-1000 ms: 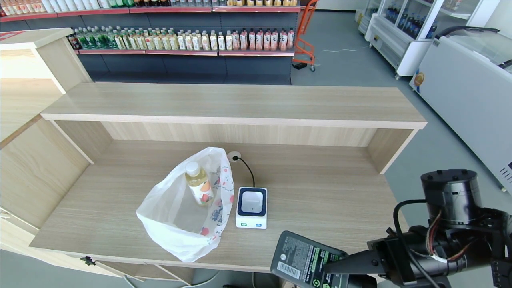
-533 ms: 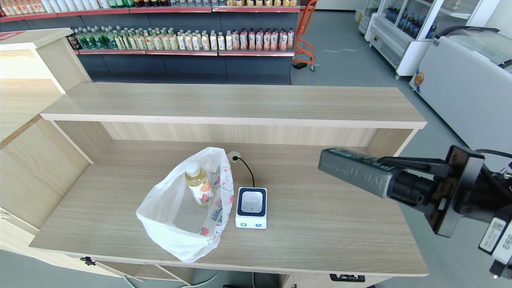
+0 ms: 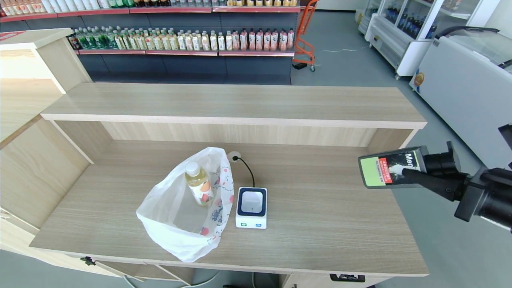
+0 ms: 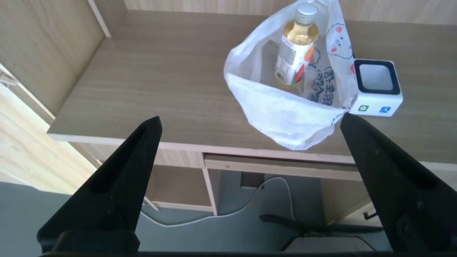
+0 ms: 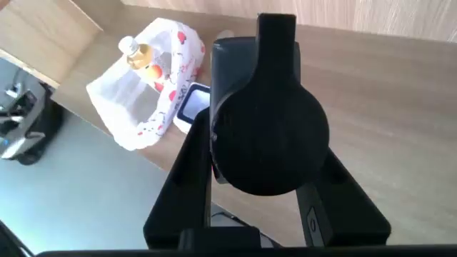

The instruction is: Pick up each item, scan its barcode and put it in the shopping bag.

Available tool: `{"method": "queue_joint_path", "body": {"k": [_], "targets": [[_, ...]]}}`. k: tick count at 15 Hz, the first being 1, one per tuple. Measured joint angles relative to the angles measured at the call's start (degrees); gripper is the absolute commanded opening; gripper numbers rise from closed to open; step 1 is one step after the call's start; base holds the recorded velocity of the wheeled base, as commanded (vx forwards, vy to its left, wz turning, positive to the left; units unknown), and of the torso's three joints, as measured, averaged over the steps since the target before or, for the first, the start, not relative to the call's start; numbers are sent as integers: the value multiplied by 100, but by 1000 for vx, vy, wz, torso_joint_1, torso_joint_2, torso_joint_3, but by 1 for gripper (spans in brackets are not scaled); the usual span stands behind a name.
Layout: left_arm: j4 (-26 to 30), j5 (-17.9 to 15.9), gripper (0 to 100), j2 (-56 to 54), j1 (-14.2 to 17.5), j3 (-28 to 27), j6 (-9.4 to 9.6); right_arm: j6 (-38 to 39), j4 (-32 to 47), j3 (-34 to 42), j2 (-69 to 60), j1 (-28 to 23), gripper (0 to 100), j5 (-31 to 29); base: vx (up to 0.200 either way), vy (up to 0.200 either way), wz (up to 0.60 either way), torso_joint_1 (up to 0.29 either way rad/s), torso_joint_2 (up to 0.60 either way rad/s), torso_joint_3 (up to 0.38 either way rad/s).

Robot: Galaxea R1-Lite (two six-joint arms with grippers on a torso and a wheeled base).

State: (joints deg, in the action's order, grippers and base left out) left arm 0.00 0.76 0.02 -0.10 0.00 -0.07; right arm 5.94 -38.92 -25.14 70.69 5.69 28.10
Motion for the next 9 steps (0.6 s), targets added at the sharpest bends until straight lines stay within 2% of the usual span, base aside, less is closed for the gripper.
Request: {"method": "queue_joint_path", "body": {"k": [1, 4, 9], "targets": [[0, 0, 100, 0, 0, 0, 2, 594, 28, 12, 89, 61, 0, -117, 0, 0, 0, 0, 0, 0], [0, 0, 100, 0, 0, 0, 0, 1559, 63, 66, 483, 201, 0, -218, 0, 0, 0, 0, 0, 0], [0, 0, 100, 0, 0, 0, 7, 1759, 63, 105, 868, 318, 0, -222, 0, 0, 0, 0, 0, 0]]}}
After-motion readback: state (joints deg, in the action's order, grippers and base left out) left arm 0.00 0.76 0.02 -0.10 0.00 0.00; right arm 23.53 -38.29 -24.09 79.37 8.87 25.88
